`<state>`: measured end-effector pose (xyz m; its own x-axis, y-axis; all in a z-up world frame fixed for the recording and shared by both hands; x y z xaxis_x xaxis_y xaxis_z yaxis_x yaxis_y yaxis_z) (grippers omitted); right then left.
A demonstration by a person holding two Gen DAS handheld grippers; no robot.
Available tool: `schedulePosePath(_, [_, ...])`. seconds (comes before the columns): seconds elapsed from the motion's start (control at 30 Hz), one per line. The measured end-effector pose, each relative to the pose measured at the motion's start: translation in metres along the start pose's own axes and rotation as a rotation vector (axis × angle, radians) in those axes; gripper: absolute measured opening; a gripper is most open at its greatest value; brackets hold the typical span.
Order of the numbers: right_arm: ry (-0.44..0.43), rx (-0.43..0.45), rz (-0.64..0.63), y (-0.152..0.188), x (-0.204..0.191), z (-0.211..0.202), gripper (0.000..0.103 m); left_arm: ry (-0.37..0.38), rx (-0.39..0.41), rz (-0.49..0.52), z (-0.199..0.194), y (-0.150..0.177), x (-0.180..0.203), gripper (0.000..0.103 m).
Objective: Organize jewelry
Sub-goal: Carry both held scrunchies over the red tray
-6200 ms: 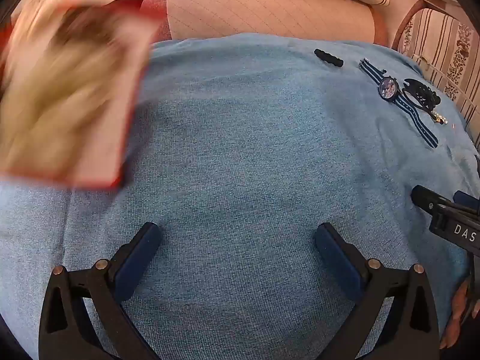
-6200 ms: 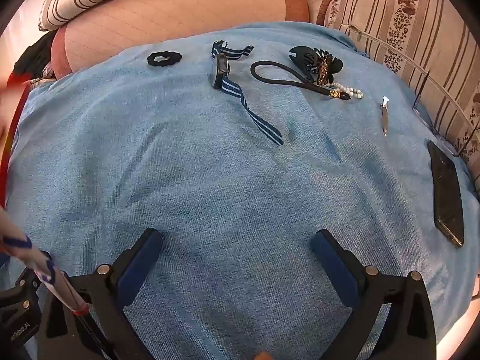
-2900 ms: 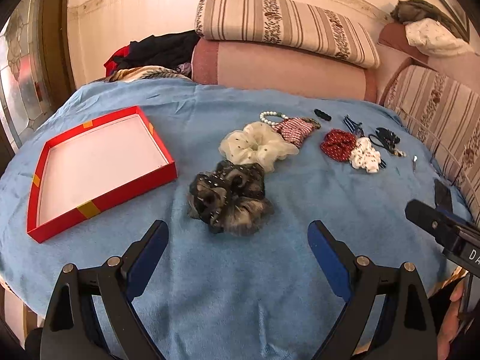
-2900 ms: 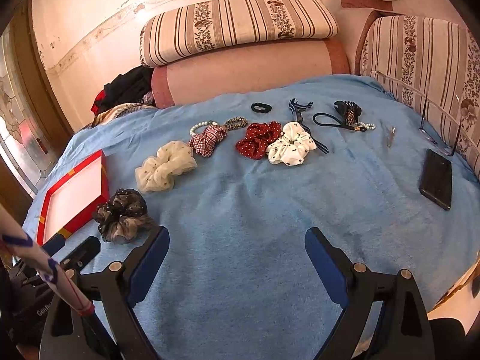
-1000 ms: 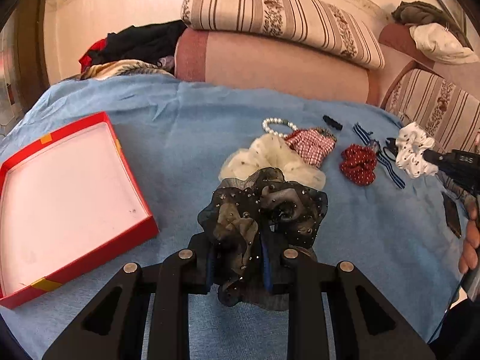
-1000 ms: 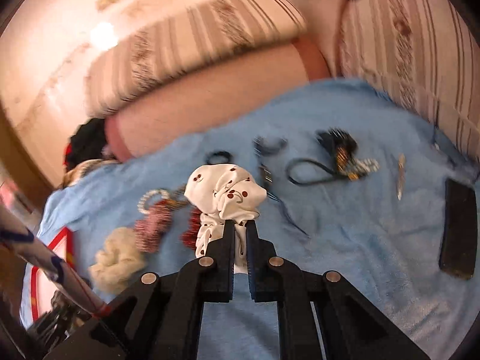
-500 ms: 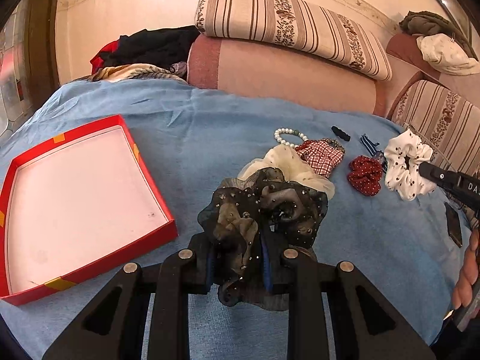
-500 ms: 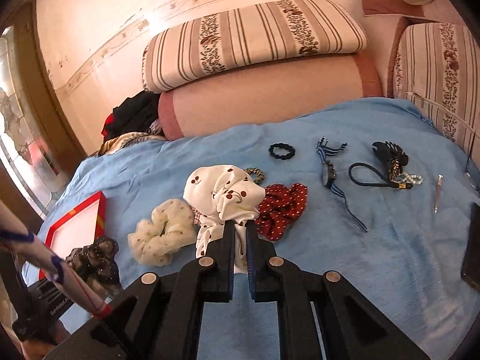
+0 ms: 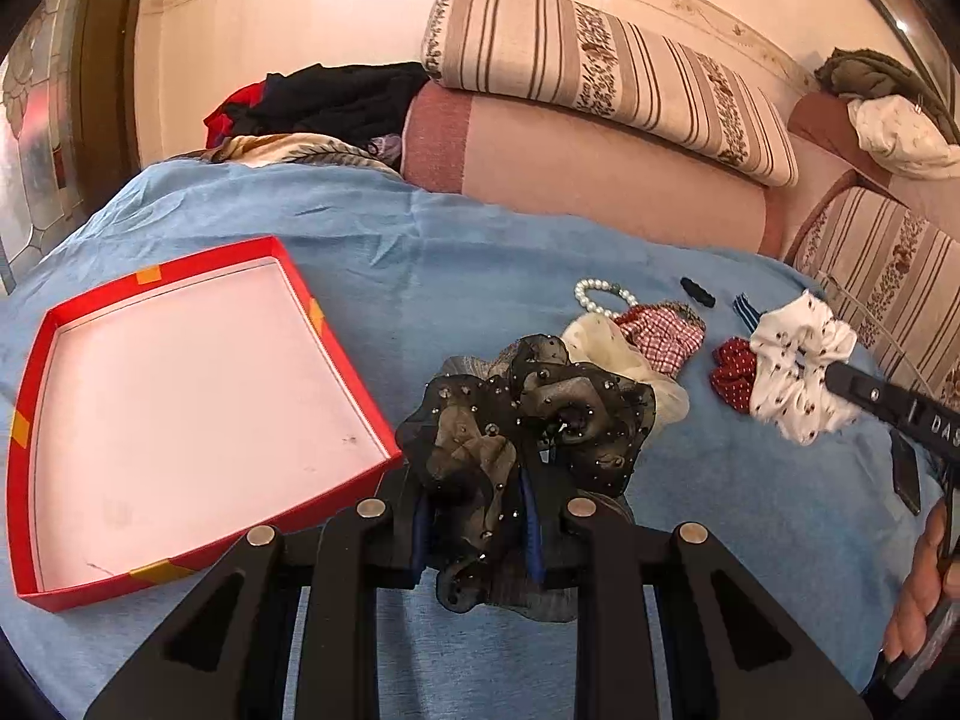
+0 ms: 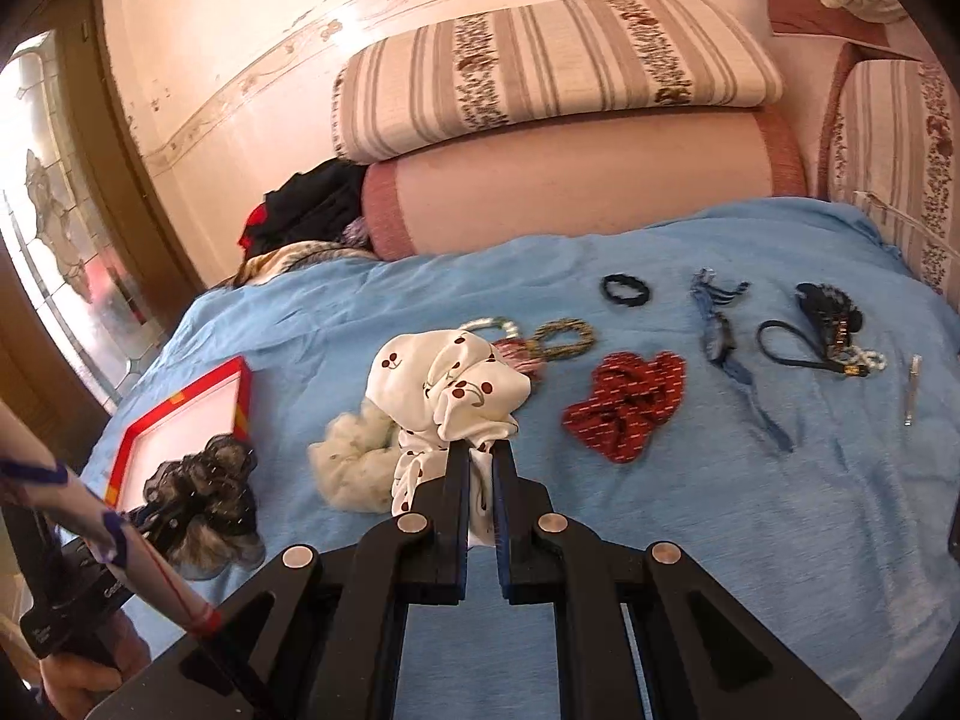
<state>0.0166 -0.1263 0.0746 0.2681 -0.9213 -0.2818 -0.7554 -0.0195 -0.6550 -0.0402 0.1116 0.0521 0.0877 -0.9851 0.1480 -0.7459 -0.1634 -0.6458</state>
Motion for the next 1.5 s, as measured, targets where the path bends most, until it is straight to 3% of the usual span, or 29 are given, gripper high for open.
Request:
schedulePosePath(0.27, [-0.052, -0.022, -0.033, 0.003, -0.040, 0.004, 0.008, -0.025, 0.025, -0.062, -0.015, -0.007, -0.030, 0.023])
schedulePosePath(0.57, [-0.138, -0.062, -0.086, -0.006, -0.108, 0.022, 0.008, -0.082, 0.062, -0.168, -0.034, -0.023, -0.088, 0.023])
schedulePosePath(0.9, [-0.226, -0.137, -0.209, -0.021, -0.203, 0.057, 0.008, -0.208, 0.108, -0.327, -0.050, -0.042, -0.194, 0.024])
schedulePosePath(1.23, [-0.288, -0.216, -0.286, -0.040, -0.286, 0.114, 0.008, -0.281, 0.056, -0.469, -0.026, -0.053, -0.286, 0.024])
schedulePosePath(1.5, [-0.305, -0.284, -0.284, -0.047, -0.322, 0.175, 0.008, -0.295, 0.018, -0.500, -0.005, -0.051, -0.308, 0.024])
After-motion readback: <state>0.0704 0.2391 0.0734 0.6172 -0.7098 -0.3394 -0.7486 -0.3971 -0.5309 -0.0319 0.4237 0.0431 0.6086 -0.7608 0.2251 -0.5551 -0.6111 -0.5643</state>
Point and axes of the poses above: each gripper's, at about its wrist camera, not at the fingertips, and z roughly the way its jaws point, x to its right, y to its underside, the point moved 5 cm from there along z, roughly the way its jaws point, and after that the axes turned 8 degrees about -x, right-handed, at the moved point
